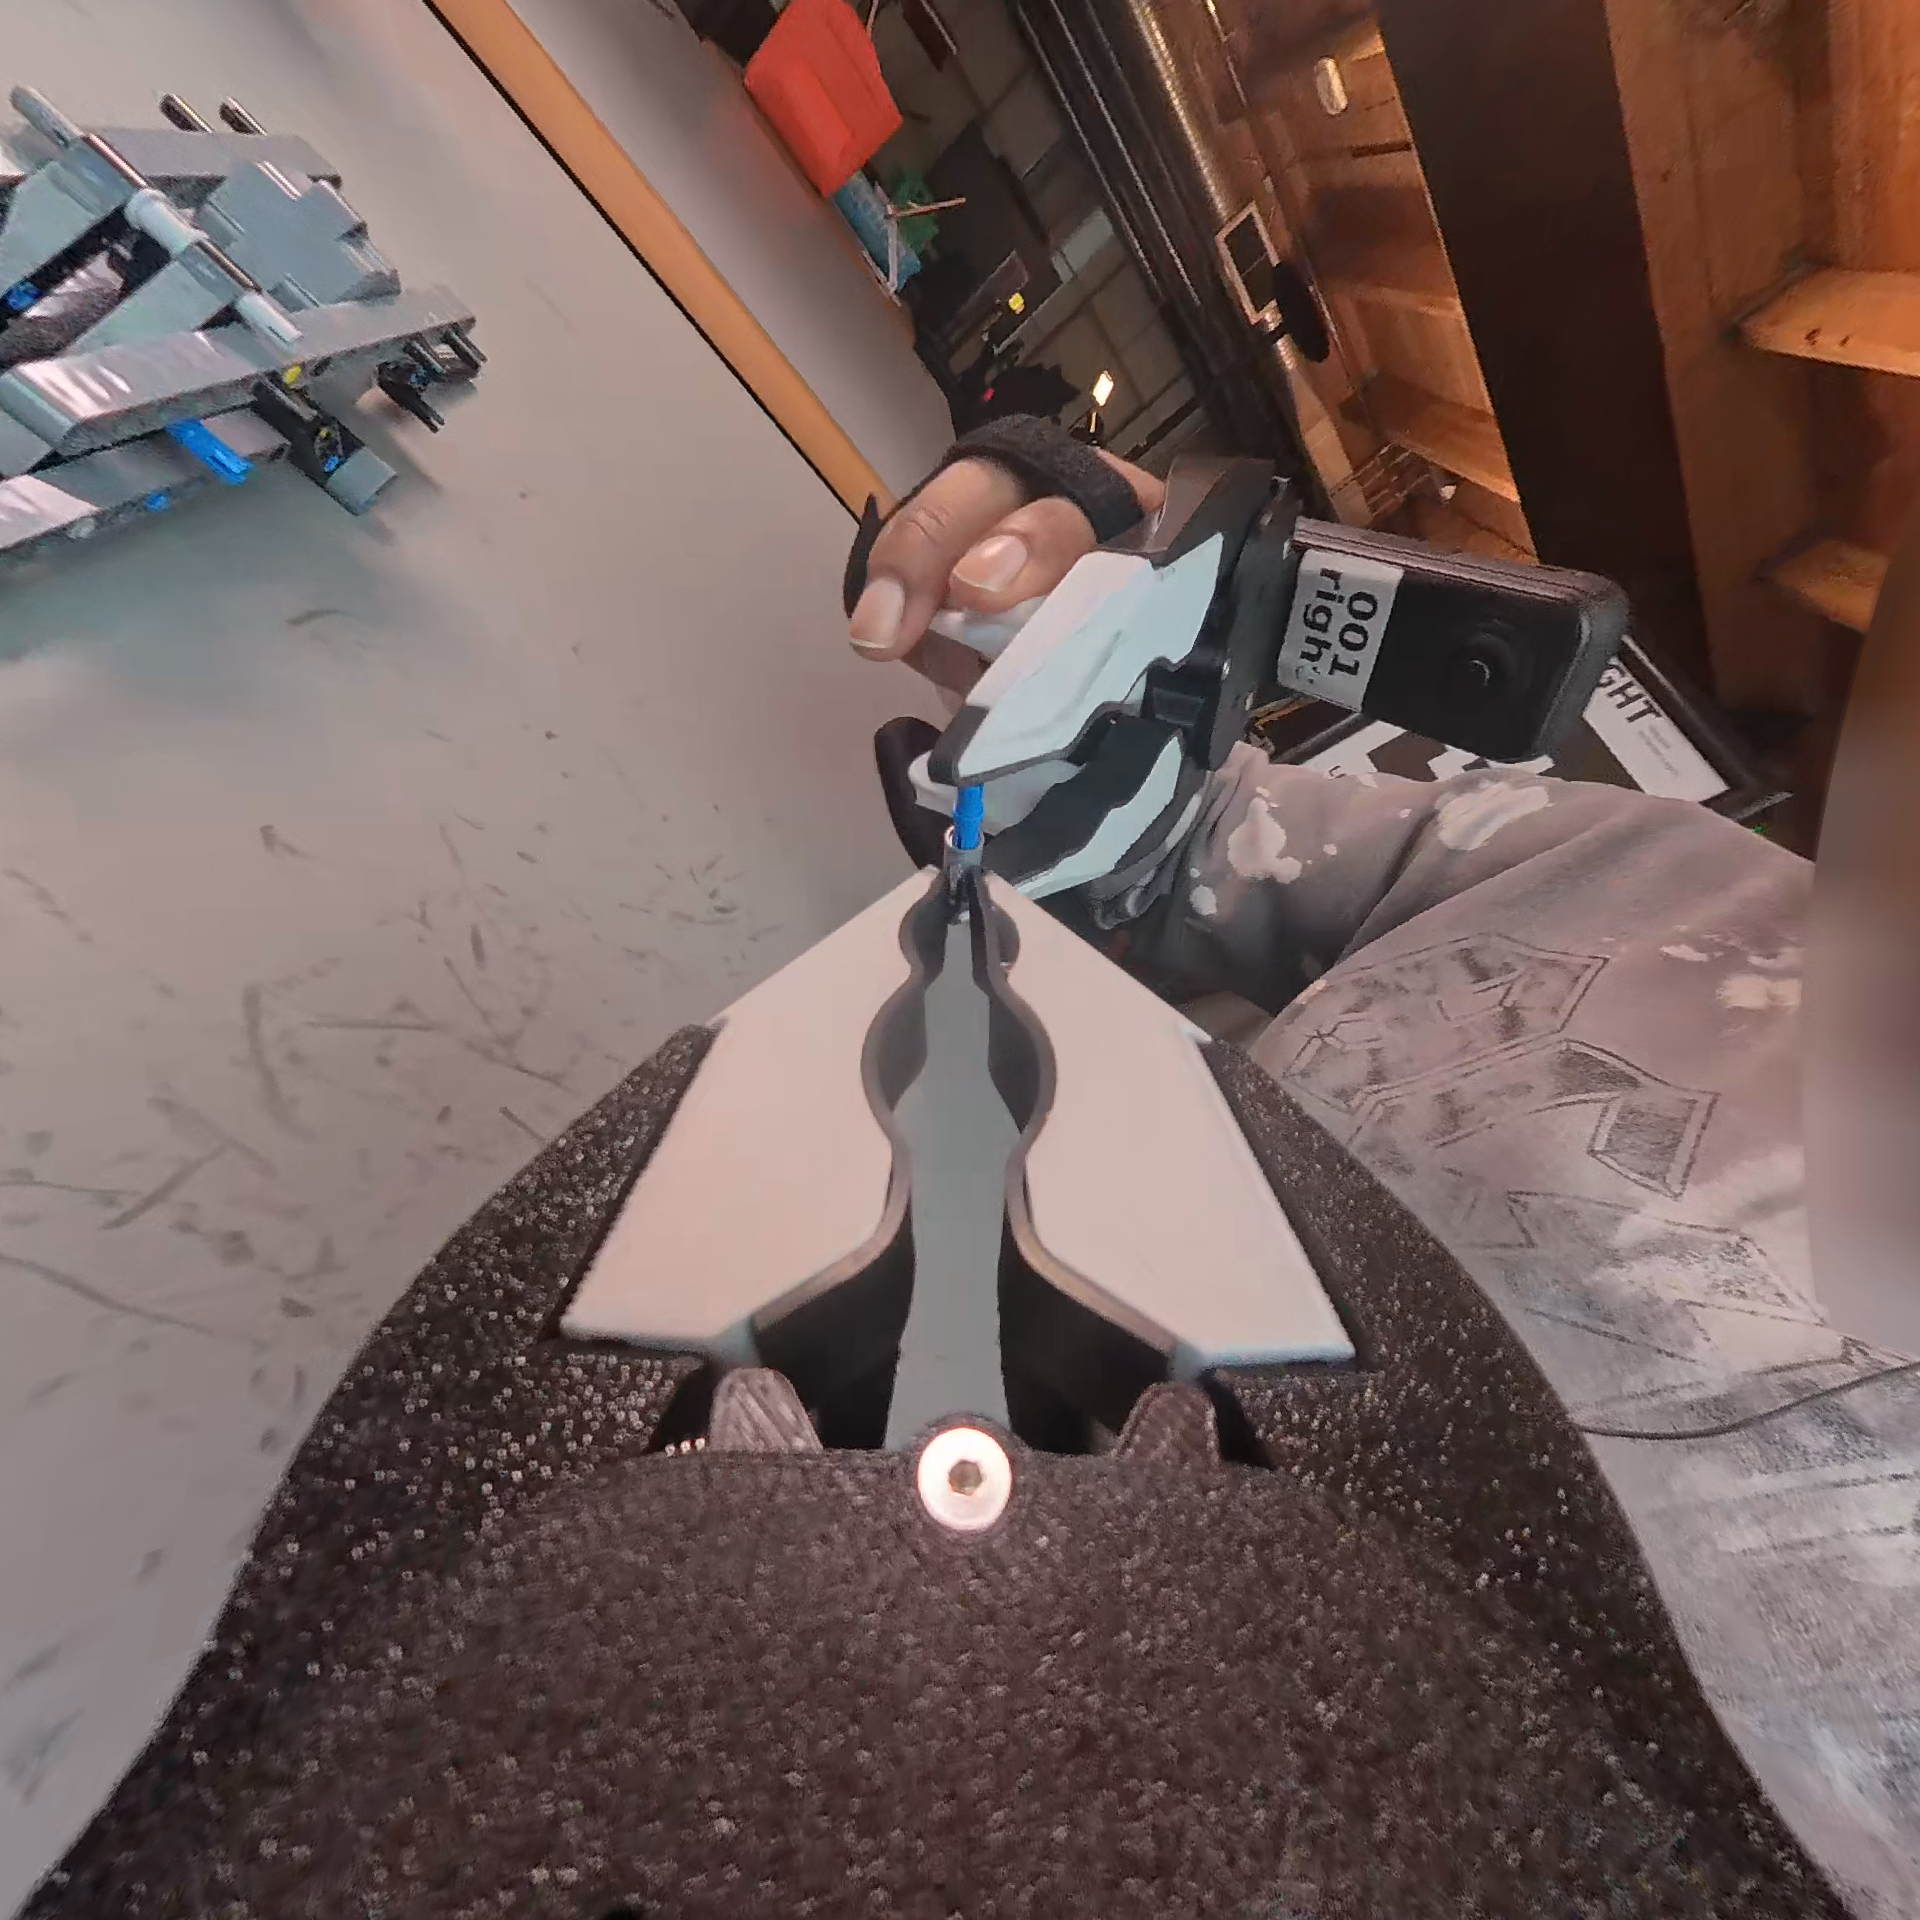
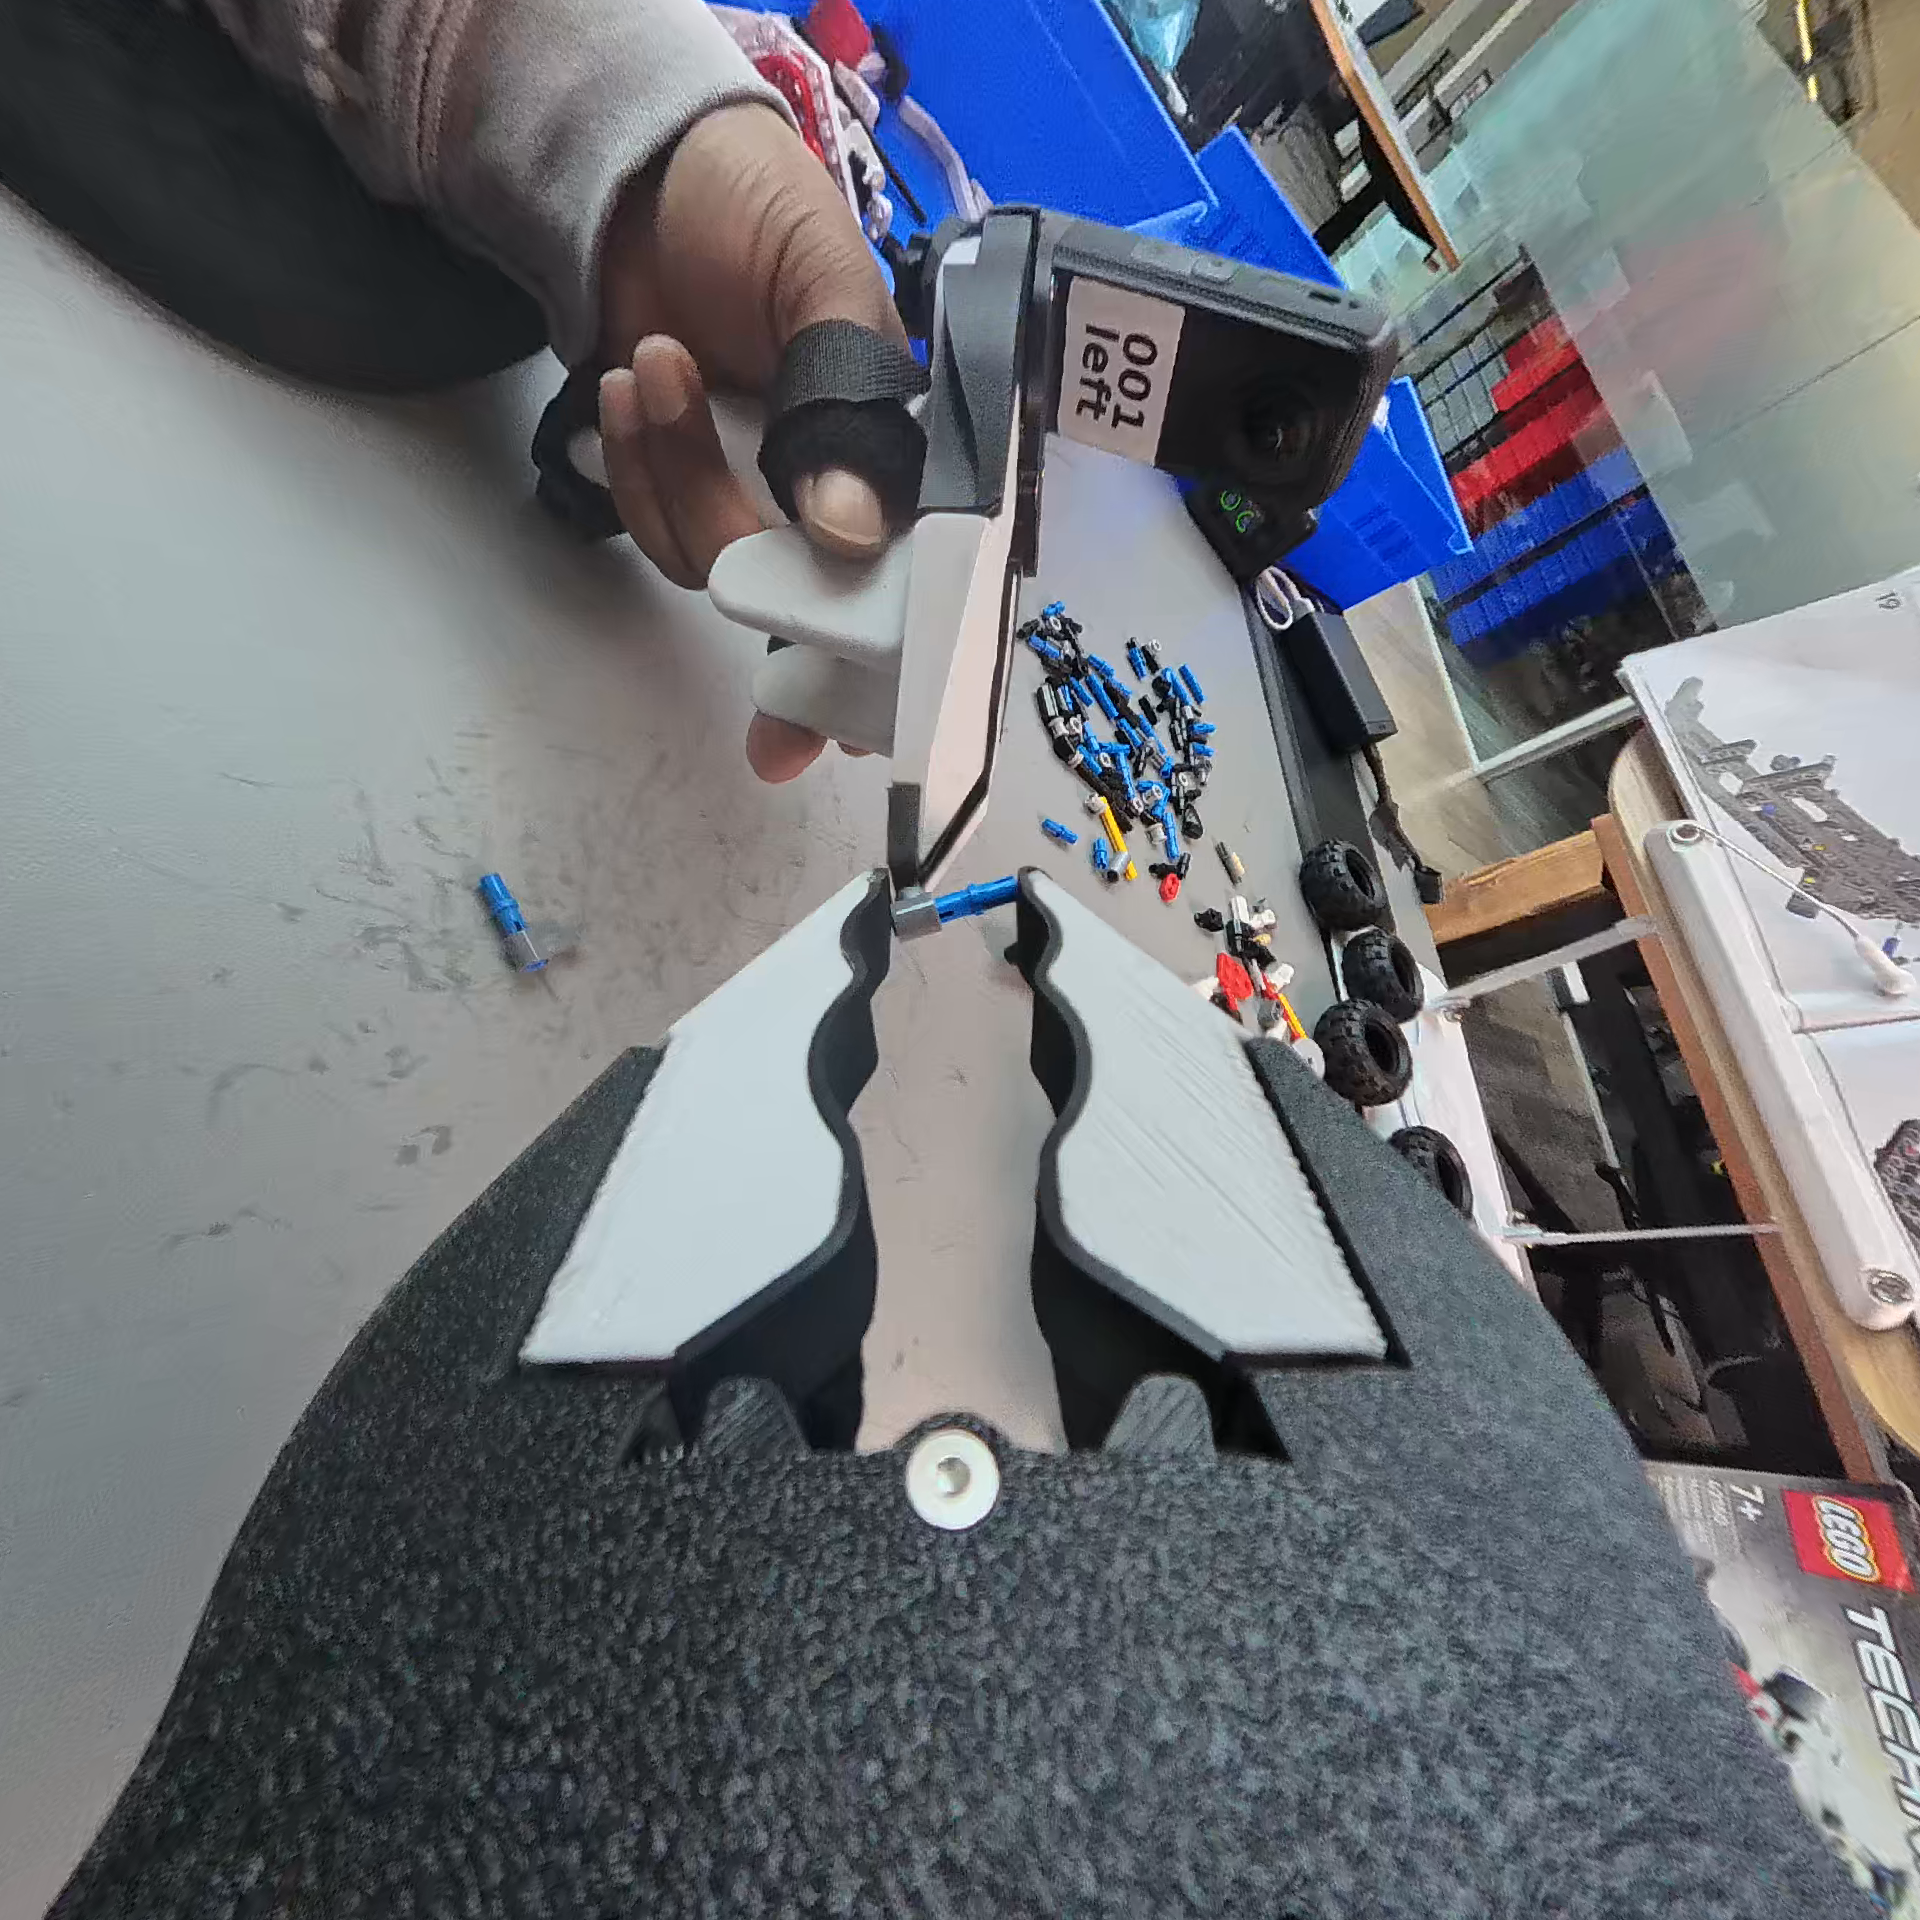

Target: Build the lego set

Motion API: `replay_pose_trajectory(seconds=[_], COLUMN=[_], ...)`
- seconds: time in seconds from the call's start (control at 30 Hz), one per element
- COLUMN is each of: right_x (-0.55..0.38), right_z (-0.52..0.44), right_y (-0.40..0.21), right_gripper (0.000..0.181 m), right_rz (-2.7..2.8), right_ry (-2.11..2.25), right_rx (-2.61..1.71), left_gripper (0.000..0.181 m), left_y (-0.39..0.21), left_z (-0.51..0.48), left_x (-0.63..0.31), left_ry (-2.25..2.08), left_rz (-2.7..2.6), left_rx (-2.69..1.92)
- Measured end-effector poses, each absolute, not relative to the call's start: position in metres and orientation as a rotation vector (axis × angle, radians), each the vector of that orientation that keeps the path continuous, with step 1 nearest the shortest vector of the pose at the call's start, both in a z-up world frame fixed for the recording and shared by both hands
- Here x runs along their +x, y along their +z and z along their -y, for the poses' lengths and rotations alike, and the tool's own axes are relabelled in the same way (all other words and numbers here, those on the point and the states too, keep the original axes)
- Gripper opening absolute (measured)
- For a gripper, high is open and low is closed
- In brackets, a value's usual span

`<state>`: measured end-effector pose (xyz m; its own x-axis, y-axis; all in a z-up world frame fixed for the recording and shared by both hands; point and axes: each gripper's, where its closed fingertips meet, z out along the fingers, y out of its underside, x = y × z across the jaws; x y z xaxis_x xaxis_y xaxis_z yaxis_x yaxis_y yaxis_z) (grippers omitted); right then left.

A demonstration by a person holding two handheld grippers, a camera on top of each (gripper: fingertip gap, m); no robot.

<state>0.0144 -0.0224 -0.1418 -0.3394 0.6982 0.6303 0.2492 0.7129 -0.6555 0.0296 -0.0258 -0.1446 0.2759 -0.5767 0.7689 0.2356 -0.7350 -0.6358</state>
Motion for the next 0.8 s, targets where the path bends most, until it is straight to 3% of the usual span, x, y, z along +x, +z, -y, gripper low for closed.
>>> replay_pose_trajectory(seconds=[0.23,0.8], right_x=[0.031,0.026], right_z=[0.038,0.030], right_y=[-0.118,-0.111], right_gripper=[0.024,0.024], right_rz=[1.870,1.767], right_ry=[0.841,0.923], right_rx=[-0.662,-0.691], left_gripper=[0.003,0.003], left_y=[-0.122,-0.112], left_z=[0.037,0.033], left_x=[0.031,0.034], left_ry=[-1.766,-2.048], left_rz=[-0.296,-0.100], left_rx=[-1.723,-1.598])
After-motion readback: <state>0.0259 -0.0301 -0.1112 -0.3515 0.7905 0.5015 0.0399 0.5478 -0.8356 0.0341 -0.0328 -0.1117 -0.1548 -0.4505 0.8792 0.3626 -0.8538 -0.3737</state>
